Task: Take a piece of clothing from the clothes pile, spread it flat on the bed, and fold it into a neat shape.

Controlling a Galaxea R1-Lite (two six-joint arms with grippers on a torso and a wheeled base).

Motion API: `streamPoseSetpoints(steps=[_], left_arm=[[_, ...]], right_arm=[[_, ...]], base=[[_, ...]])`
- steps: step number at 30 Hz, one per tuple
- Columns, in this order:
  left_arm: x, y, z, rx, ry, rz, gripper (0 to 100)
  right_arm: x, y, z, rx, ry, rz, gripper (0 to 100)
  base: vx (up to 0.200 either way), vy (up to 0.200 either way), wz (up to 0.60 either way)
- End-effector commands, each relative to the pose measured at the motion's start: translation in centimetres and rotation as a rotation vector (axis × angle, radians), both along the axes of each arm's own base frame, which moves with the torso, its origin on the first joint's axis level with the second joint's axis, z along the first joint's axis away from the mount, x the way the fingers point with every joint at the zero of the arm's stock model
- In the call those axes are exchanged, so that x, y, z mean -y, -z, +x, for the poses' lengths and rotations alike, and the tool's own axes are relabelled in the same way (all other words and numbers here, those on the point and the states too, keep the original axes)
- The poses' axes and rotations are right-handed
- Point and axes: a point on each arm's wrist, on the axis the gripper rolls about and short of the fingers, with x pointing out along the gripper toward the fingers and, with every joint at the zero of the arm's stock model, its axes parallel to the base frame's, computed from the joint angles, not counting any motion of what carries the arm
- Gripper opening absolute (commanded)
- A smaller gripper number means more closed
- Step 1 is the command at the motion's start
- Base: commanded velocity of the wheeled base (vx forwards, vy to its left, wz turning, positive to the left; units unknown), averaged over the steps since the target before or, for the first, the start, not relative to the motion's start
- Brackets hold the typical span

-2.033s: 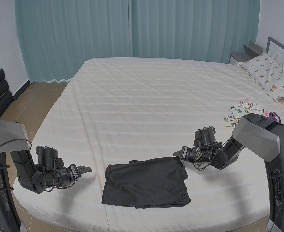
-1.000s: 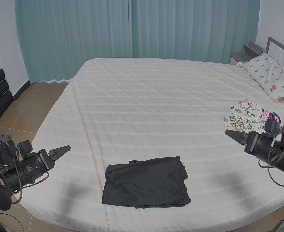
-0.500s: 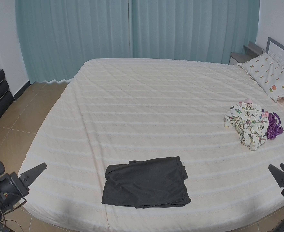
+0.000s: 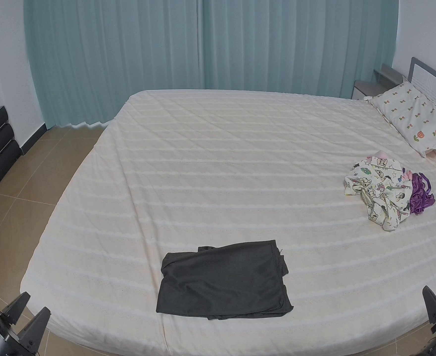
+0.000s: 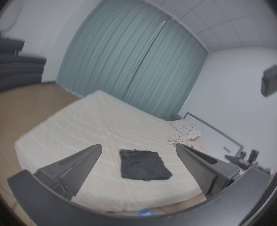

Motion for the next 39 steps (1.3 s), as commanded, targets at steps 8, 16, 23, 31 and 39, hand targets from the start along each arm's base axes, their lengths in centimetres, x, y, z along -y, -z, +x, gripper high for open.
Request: streamPoseSetpoints(steps=[8, 16, 23, 31, 39], left_arm=[[-0.78, 2.01, -2.07, 0.142, -0.376, 0.360, 100], [-0.75, 1.94, -2.12, 0.152, -0.354, 0.478, 100], [-0.77, 2.01, -2.08, 0.102, -0.351, 0.447, 100], [-1.09, 2.14, -2.20, 0.087, -0.492, 0.446, 100], [-1.31, 2.16, -2.22, 0.069, -0.593, 0.451, 100]], right_arm=[[-0.26, 1.51, -1.83, 0.136, 0.082, -0.103, 100], [-0.31, 1.48, -1.84, 0.138, 0.057, -0.188, 100], [-0.29, 1.57, -1.85, 0.127, 0.063, -0.189, 100], [-0.24, 1.50, -1.84, 0.133, 0.084, -0.229, 100], [0.22, 1.49, -1.96, 0.094, 0.288, -0.284, 100]], base=[[0.000, 0.000, 0.00], [0.000, 0.000, 0.00], [0.000, 0.000, 0.00], [0.000, 0.000, 0.00], [0.000, 0.000, 0.00]])
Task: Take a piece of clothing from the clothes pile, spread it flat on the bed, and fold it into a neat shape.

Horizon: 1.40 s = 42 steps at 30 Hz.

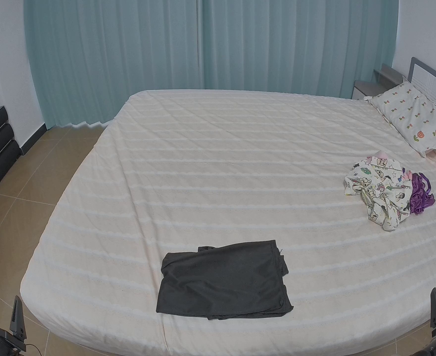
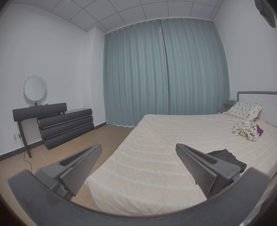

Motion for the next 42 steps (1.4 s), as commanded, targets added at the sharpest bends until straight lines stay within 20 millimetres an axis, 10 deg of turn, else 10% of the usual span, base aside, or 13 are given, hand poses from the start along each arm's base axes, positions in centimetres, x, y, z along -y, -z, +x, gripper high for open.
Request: streamPoseSetpoints(steps=[1, 4, 14, 42], left_arm=[[-0.10, 0.15, -0.06, 0.004, -0.047, 0.008, 100], [-0.32, 0.05, -0.17, 0.003, -0.155, 0.020, 100], [0.57, 0.48, 0.53, -0.070, 0.266, -0.023, 100], [0.61, 0.62, 0.14, -0.022, 0.274, -0.015, 100]], right_arm=[[0.28, 0.16, -0.13, -0.007, 0.127, -0.006, 100], [0.08, 0.18, -0.06, -0.005, 0.036, -0.040, 100], [-0.53, 0.30, -0.03, -0.012, -0.239, -0.048, 100], [-0.35, 0.86, 0.09, -0.040, -0.163, 0.045, 100]], base=[[0.000, 0.000, 0.00], [0.000, 0.000, 0.00], [0.000, 0.000, 0.00], [0.000, 0.000, 0.00]])
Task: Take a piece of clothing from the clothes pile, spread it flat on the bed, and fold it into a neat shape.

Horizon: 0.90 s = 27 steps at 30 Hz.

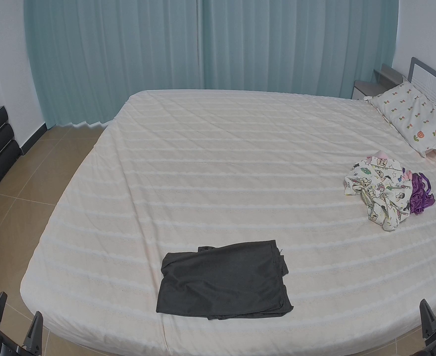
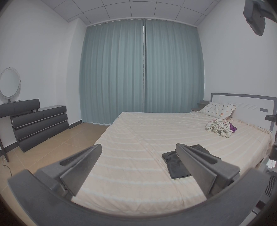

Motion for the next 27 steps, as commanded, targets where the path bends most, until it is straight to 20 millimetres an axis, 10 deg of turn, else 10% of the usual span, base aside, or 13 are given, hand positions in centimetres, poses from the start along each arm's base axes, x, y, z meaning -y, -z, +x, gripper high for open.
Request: streamPoseSetpoints(steps=[1, 27], left_arm=[[0.00, 0.42, 0.01, 0.000, 0.000, -0.005, 100], [-0.01, 0.40, 0.01, 0.002, -0.009, 0.002, 100]], right_arm=[[0.00, 0.51, 0.05, -0.006, 0.000, 0.000, 100], [0.00, 0.51, 0.05, -0.006, 0.001, -0.005, 100]], base=[[0.000, 0.000, 0.00], [0.000, 0.000, 0.00]])
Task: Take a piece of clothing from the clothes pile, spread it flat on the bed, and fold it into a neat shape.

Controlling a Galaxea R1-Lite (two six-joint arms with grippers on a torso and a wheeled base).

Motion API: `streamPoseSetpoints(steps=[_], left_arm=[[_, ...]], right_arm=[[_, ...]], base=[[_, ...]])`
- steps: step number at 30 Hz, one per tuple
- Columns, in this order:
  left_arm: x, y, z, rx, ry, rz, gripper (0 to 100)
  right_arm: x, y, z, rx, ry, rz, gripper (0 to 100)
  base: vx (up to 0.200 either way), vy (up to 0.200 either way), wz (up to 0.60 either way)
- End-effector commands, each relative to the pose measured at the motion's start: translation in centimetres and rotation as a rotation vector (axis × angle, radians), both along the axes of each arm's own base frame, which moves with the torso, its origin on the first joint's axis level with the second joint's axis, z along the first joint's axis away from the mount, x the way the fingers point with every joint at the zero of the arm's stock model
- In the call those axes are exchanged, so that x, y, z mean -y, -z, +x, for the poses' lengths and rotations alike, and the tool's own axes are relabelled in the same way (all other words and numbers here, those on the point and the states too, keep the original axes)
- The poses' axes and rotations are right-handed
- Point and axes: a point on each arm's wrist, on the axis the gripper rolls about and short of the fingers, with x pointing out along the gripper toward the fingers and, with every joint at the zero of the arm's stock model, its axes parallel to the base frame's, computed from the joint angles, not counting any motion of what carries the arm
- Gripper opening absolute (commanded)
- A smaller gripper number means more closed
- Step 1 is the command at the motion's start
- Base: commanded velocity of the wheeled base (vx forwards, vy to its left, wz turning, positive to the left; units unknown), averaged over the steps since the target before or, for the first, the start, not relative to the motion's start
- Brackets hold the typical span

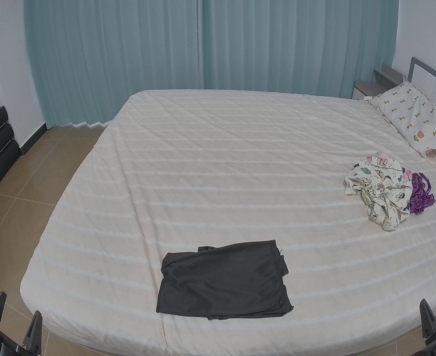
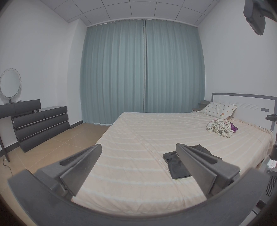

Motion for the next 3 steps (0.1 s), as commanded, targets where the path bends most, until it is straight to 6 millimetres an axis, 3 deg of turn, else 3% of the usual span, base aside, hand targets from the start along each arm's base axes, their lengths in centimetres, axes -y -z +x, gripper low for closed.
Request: streamPoseSetpoints(steps=[1, 3], left_arm=[[0.00, 0.42, 0.01, 0.000, 0.000, 0.000, 100], [0.00, 0.43, 0.01, -0.001, 0.000, 0.000, 100]], right_arm=[[0.00, 0.51, 0.03, -0.004, -0.001, 0.002, 100], [0.00, 0.53, 0.03, -0.005, -0.001, 0.003, 100]], base=[[0.000, 0.000, 0.00], [0.000, 0.000, 0.00]])
